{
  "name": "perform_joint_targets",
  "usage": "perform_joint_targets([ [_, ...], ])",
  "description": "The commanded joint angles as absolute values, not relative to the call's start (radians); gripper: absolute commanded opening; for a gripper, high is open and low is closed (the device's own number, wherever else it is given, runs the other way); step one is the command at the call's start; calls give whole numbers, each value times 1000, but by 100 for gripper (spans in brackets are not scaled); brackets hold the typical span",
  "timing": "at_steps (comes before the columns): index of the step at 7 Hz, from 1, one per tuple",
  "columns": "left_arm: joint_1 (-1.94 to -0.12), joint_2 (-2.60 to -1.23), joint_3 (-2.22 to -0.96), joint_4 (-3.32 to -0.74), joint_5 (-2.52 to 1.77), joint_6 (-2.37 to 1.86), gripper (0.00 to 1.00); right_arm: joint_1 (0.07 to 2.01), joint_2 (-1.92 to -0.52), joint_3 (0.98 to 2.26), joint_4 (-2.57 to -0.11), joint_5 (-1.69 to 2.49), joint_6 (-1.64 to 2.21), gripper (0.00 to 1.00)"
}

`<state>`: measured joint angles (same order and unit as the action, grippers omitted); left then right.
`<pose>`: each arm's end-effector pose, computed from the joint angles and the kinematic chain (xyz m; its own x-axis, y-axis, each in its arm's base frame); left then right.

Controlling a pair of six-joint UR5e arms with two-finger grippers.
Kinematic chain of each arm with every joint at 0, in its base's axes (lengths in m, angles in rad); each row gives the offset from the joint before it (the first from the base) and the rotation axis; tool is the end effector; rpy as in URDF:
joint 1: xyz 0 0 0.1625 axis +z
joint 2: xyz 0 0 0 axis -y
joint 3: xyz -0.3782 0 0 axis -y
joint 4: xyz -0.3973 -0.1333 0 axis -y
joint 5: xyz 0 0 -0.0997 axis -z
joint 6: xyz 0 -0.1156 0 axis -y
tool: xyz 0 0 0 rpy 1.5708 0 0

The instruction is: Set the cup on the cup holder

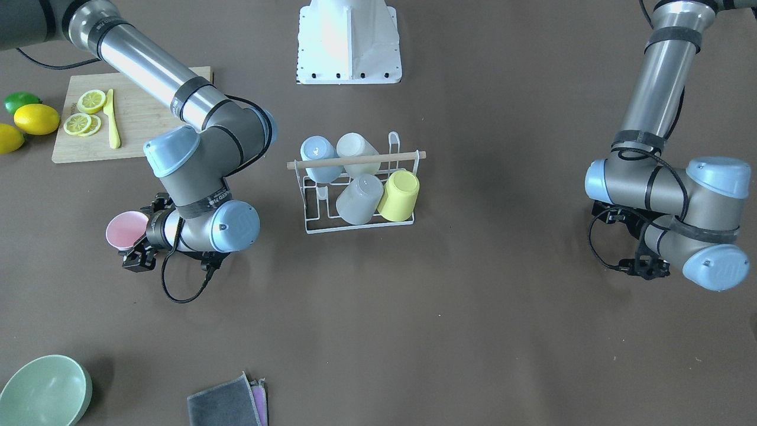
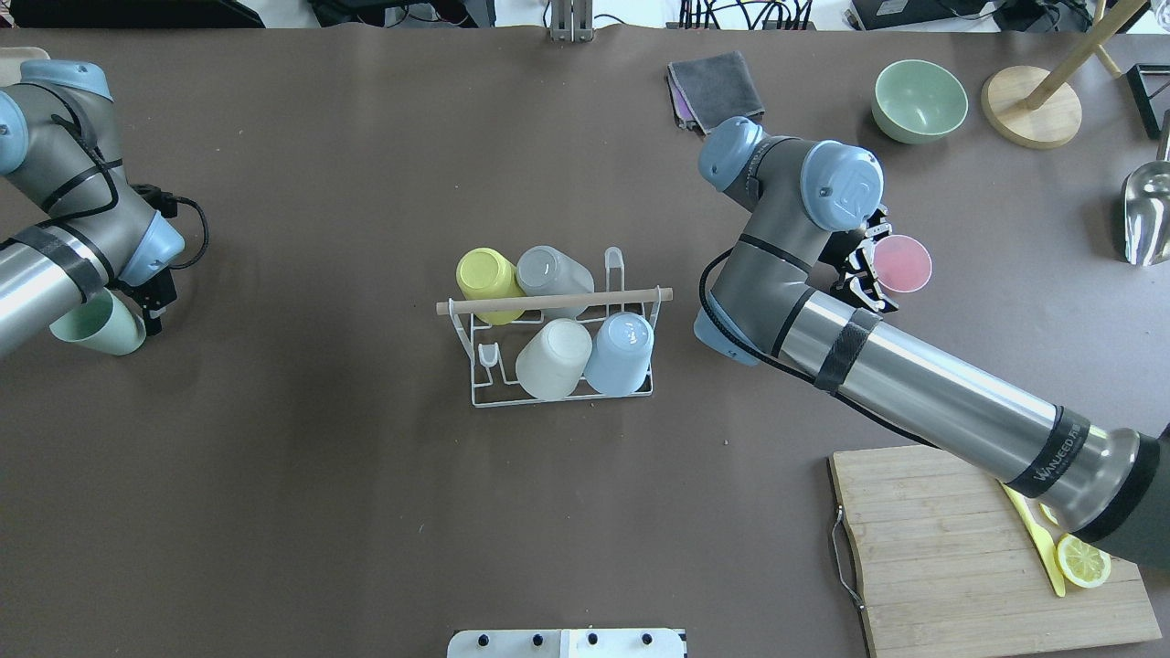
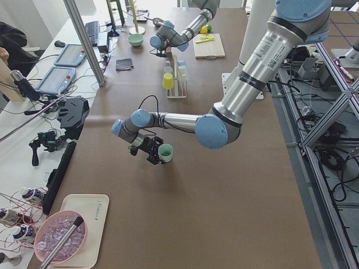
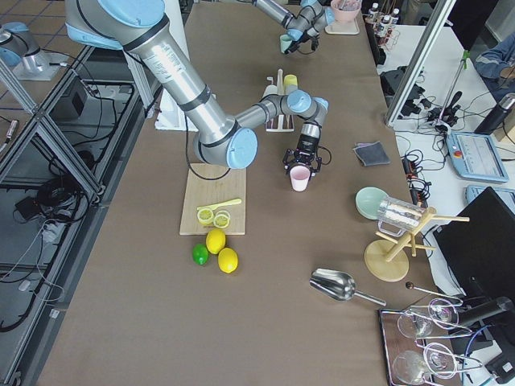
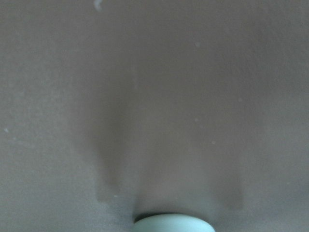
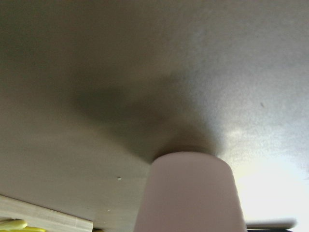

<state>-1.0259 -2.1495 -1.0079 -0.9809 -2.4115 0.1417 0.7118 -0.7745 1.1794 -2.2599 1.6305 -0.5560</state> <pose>0.2945 -0.5769 0.5917 0.7108 0.1011 -0.6961 -0.5410 0.7109 -0.4493 -0.4466 -0.5522 0.4092 0.1810 -0.9636 0.1966 0.9682 0.1394 -0.2079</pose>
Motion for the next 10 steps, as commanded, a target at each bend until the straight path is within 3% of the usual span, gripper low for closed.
perform_joint_targets([
  [1, -1022, -2152, -1014, -950, -2405, 144, 97, 712, -770, 1178, -2263, 1628, -557, 98],
  [2, -1014, -2152, -1015, -943, -2404, 144, 97, 712, -767, 1177, -2264, 1628, -557, 98],
  [3, -1006, -2151, -1015, -943, -2393, 144, 86, 710, -762, 1174, -2264, 1628, -557, 98],
  [4, -1002, -2152, -1015, -943, -2390, 144, 33, 710, -753, 1170, -2264, 1628, -554, 98],
  [5, -1002, -2151, -1019, -934, -2390, 144, 3, 710, -749, 1167, -2263, 1628, -551, 98],
  [8, -1018, -2163, -1185, -687, -2299, 284, 0, 706, -730, 1144, -2258, 1612, -552, 98],
  [10, -1092, -2163, -1262, -652, -2301, 298, 0, 707, -698, 1111, -2253, 1606, -552, 98],
])
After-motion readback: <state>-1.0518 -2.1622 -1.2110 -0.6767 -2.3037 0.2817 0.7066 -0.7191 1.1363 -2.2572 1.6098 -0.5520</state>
